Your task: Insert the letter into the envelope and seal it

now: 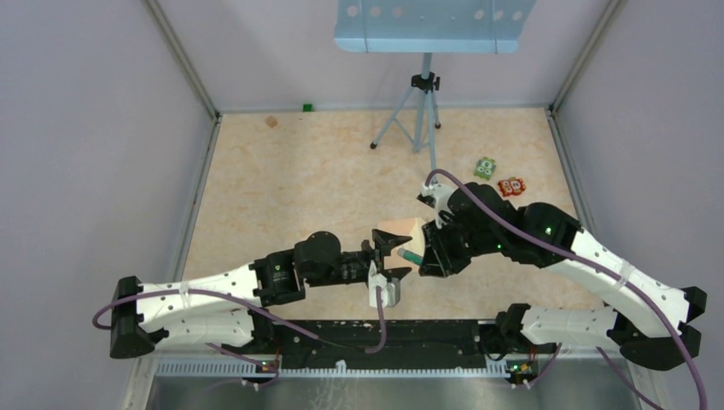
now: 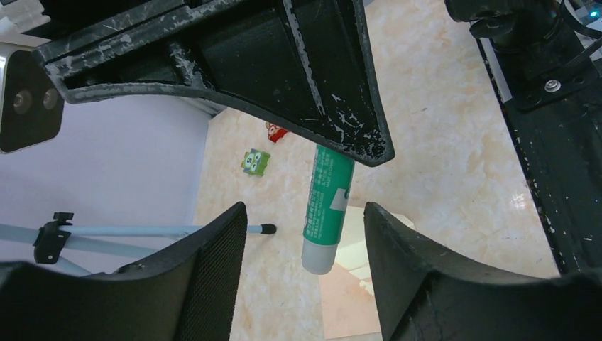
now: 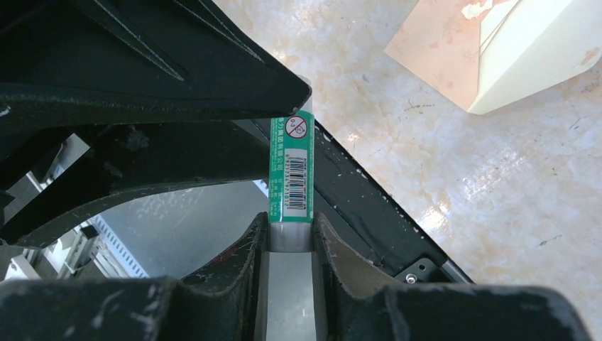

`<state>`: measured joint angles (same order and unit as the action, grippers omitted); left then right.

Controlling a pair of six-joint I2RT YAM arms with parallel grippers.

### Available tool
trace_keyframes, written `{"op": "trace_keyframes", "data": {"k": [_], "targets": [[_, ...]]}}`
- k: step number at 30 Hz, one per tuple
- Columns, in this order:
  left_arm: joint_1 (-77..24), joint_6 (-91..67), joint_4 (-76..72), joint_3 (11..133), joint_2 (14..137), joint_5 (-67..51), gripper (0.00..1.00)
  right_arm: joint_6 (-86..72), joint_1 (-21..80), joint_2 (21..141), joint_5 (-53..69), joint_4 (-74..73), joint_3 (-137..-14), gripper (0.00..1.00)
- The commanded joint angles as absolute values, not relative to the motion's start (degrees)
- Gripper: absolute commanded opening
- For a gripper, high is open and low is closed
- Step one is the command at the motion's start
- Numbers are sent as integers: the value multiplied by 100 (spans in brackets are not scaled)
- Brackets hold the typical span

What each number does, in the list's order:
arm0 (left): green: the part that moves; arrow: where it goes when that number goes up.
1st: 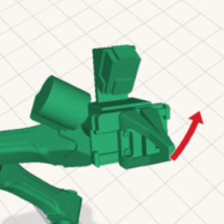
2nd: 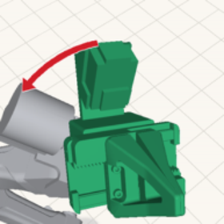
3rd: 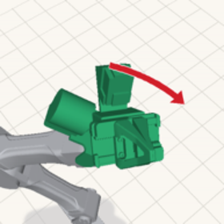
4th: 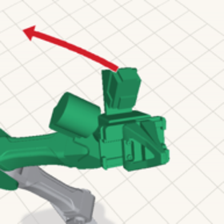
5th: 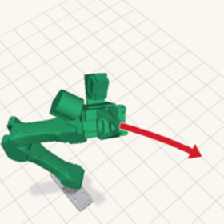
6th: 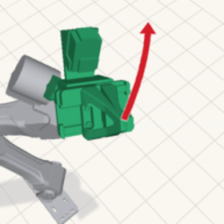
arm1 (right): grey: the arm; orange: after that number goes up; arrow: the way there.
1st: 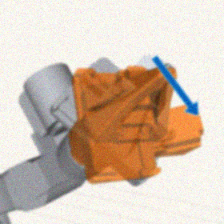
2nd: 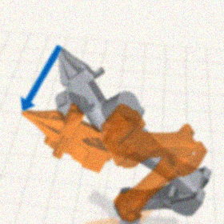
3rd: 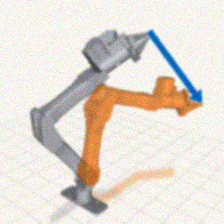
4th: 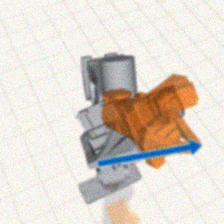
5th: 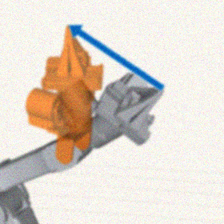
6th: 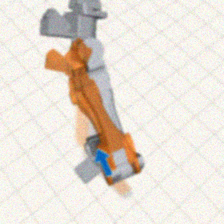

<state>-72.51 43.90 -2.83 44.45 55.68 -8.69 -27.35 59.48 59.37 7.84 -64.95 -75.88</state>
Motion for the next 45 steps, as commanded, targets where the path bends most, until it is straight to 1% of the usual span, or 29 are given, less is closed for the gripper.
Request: {"op": "trace_keyframes", "data": {"k": [1, 3, 13, 24, 30, 35, 38, 42, 45], "targets": [[-7285, 4431, -632, 4410, 5647, -879, 64, -2824, 5953, 5933, 888, -6416, -7801, 0], [-7286, 4410, -624, 4396, 5696, -898, 61, -2835, 5952, 5932, 888, -6426, -7796, 0], [-7286, 4482, -609, 4403, 5922, -844, 57, -2846, 5956, 5872, 845, -6465, -7810, 0], [-7286, 4552, -589, 4389, 5983, -783, 50, -2847, 5958, 5846, 817, -6485, -7812, 0], [-7286, 4569, -597, 4385, 6003, -746, 46, -2842, 5952, 5856, 809, -6486, -7823, 0], [-7286, 4570, -598, 4385, 6054, -747, 39, -2854, 5951, 5849, 817, -6486, -7861, 0], [-7286, 4555, -616, 4387, 6095, -758, 36, -2850, 5952, 5855, 817, -6464, -7857, 0], [-7286, 4477, -688, 4396, 6108, -743, 26, -2849, 5959, 5860, 836, -6443, -7842, 0], [-7286, 4312, -721, 4419, 6124, -735, 10, -2849, 5952, 5871, 775, -6445, -7865, 0]]}}
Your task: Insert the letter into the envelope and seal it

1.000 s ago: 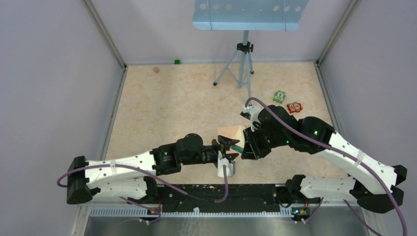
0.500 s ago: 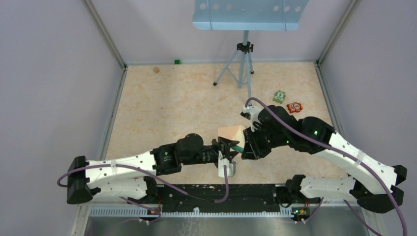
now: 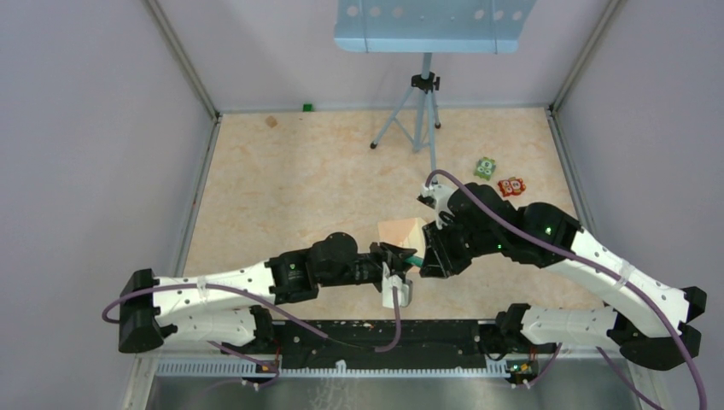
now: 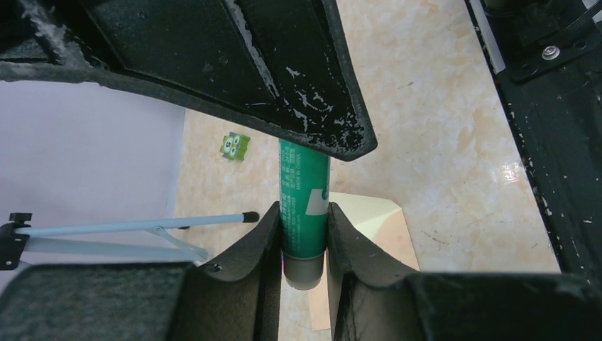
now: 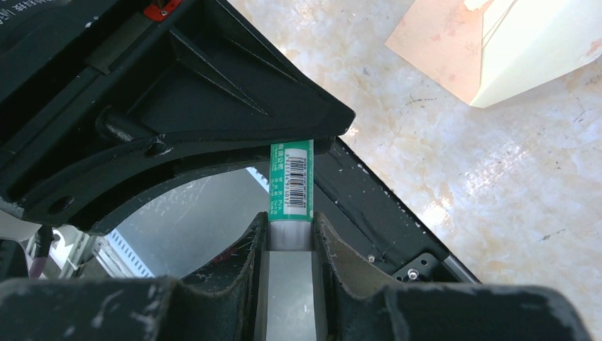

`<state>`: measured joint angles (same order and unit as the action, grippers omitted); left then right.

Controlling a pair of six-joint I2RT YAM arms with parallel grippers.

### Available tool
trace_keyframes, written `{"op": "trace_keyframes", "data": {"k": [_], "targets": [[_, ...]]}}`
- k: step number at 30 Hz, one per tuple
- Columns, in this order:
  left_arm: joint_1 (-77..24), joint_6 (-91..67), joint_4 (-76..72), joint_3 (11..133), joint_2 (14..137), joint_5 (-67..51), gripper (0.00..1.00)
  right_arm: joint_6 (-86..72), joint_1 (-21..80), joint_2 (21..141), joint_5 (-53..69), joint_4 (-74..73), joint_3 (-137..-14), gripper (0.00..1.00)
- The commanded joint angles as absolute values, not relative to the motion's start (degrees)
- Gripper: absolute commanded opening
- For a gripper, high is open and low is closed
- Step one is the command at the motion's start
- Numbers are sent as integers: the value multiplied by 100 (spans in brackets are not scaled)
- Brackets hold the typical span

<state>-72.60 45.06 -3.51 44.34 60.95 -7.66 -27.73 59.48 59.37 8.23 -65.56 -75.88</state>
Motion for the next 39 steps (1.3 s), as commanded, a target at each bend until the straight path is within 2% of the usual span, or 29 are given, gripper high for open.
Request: {"op": "trace_keyframes", "data": {"k": [1, 5, 7, 9, 13, 17, 25, 33, 39], "targets": [[-7286, 4215, -721, 4434, 6140, -720, 6, -2866, 5950, 5859, 717, -6436, -7878, 8], [-7278, 3518, -850, 4390, 6139, -341, 2, -2970, 5956, 5761, 194, -6328, -7927, 49], [-7276, 3246, -1134, 4192, 6091, -91, 0, -3074, 5950, 5664, -222, -6234, -7924, 60], [-7269, 2996, -1523, 3949, 6045, 267, 0, -3171, 5951, 5553, -581, -6018, -7815, 64], [-7185, 2443, -2058, 3748, 6090, 487, 0, -3241, 5950, 5385, -1025, -5484, -7538, 64], [-7050, 2087, -2343, 3704, 6177, 650, 0, -3224, 5954, 5433, -1162, -5107, -7354, 59], [-6678, 1609, -2829, 3538, 6064, 191, 0, -3114, 5951, 5588, -1162, -4591, -7108, 59], [-6653, 1482, -2981, 3489, 6012, 28, 0, -3061, 5951, 5842, -1018, -4286, -7060, 53], [-6653, 1449, -3071, 3473, 5969, 31, 0, -3077, 5954, 5929, -979, -4145, -6980, 45]]}}
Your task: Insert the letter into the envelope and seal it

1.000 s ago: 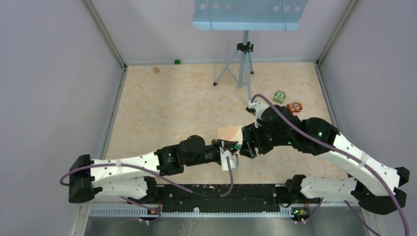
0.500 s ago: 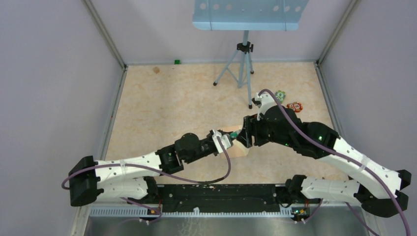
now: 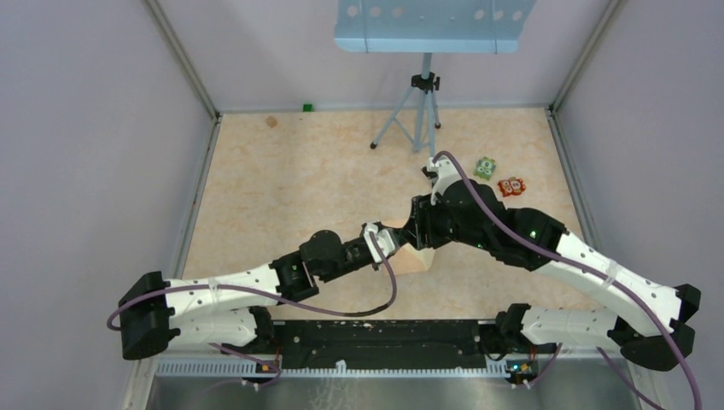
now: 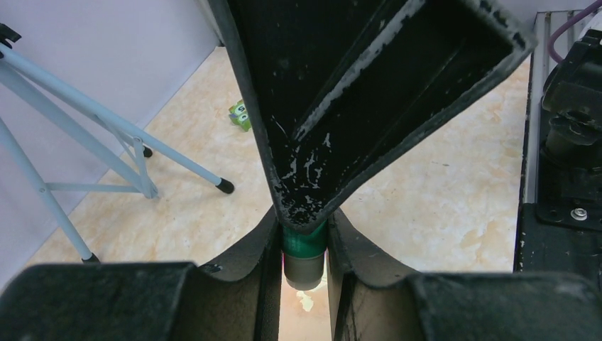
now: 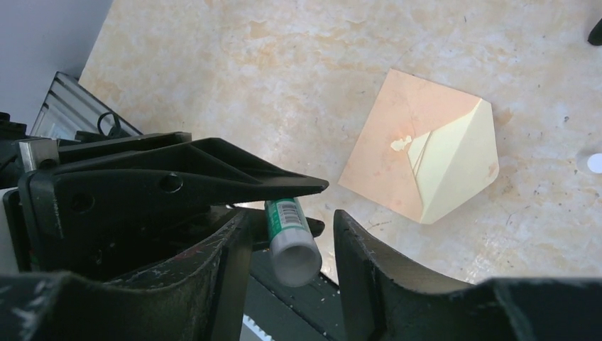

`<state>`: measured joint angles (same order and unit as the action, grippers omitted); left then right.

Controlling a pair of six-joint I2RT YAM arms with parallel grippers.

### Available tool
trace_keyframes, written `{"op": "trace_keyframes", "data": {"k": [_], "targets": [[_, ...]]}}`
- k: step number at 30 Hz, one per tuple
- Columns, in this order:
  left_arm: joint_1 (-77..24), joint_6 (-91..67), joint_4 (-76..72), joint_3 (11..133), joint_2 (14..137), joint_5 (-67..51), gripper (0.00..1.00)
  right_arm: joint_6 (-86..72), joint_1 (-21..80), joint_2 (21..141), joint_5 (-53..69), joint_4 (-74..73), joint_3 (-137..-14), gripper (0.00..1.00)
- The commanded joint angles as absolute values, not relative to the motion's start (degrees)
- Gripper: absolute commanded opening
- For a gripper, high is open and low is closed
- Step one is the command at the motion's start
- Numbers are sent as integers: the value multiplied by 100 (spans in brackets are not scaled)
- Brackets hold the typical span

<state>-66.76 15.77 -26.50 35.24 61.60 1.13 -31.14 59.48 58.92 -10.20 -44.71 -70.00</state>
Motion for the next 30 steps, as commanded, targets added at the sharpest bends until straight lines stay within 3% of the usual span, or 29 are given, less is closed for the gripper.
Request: {"op": "trace_keyframes", "data": {"k": [1, 14, 18, 19, 22, 24, 27, 28, 30], "targets": [[-6653, 1448, -3086, 3467, 5957, 36, 0, -3080, 5956, 5953, -972, -4133, -6971, 44], [-6648, 1446, -3366, 3325, 5872, -249, 0, -3115, 5953, 6134, -942, -3944, -6869, 29], [-6645, 1381, -3404, 3271, 5875, -231, 0, -3115, 5958, 6177, -1029, -3915, -6816, 7], [-6645, 1322, -3394, 3264, 5879, -155, 5, -3120, 5952, 6174, -1115, -3929, -6787, 0], [-6639, 1041, -3382, 3168, 5825, 302, 36, -3119, 5879, 6203, -1358, -4006, -6728, 0], [-6631, 798, -3307, 3058, 5734, 610, 65, -3113, 5702, 6159, -1402, -3970, -6640, 0], [-6591, 346, -3177, 2892, 5538, 888, 93, -3069, 5269, 6067, -1391, -3900, -6465, 0], [-6573, 74, -3151, 2828, 5476, 981, 98, -3043, 5141, 6049, -1362, -3879, -6425, 0], [-6475, -426, -3118, 2716, 5390, 1072, 99, -2980, 4967, 6050, -1399, -3817, -6349, 0]]}}
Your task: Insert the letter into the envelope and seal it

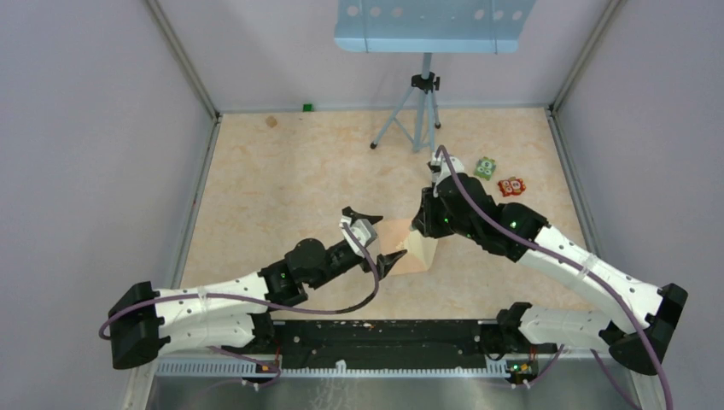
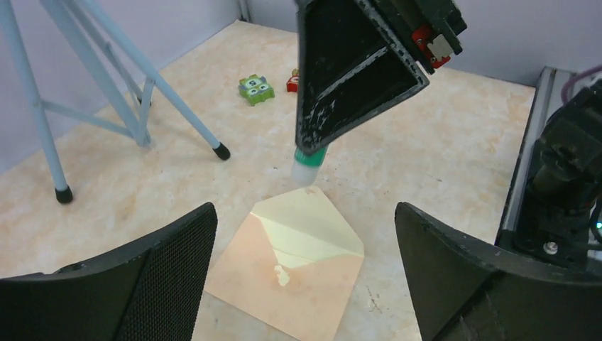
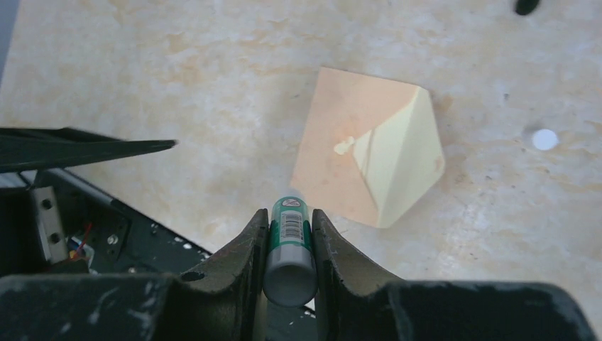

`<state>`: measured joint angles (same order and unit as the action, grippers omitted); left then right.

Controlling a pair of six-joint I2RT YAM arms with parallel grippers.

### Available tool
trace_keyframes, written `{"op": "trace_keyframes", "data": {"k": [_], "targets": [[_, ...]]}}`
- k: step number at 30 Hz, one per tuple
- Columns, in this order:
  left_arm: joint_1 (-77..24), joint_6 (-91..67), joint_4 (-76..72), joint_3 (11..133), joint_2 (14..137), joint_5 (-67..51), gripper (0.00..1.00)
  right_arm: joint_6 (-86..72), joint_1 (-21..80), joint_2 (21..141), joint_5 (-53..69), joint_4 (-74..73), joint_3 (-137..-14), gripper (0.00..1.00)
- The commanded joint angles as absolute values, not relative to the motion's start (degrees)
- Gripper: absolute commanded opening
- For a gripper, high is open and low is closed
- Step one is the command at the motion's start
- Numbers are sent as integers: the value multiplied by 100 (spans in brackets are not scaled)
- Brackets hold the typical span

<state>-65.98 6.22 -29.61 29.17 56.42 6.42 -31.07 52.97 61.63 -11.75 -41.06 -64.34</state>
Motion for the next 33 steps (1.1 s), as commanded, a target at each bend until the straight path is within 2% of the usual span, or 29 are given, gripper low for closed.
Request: {"op": "trace_keyframes", "data": {"k": [1, 3, 7, 9, 11, 16, 19, 25, 29, 33], "targets": [[-6418, -695, -3077, 2677, 5365, 1146, 99, -2948, 4932, 6083, -1481, -3806, -6322, 0], [-6163, -1306, -3006, 2598, 5366, 1090, 99, -2905, 4880, 6185, -1614, -3793, -6277, 0], [-5181, -2708, -3074, 2532, 5671, 140, 99, -2805, 4813, 6478, -1685, -3640, -6128, 0], [-4729, -3290, -3232, 2577, 5969, -392, 93, -2770, 4799, 6667, -1670, -3512, -6061, 0], [-4433, -3824, -3359, 2647, 6332, -610, 78, -2740, 4791, 6867, -1654, -3400, -6016, 0], [-3923, -4947, -3426, 2979, 7553, -968, 26, -2678, 4785, 7411, -1623, -3033, -5942, 0], [-3749, -5348, -3900, 3050, 8193, -1248, 12, -2639, 4758, 7734, -1560, -2843, -5936, 0], [-3714, -5684, -4451, 3424, 9361, -1799, 0, -2627, 4705, 8281, -1422, -2601, -5900, 0], [-3716, -6018, -4786, 3519, 10005, -2138, 0, -2648, 4670, 8520, -1360, -2488, -5861, 0], [-3718, -6060, -4388, 3587, 10265, -2062, 0, -2673, 4634, 8681, -1268, -2380, -5843, 0]]}}
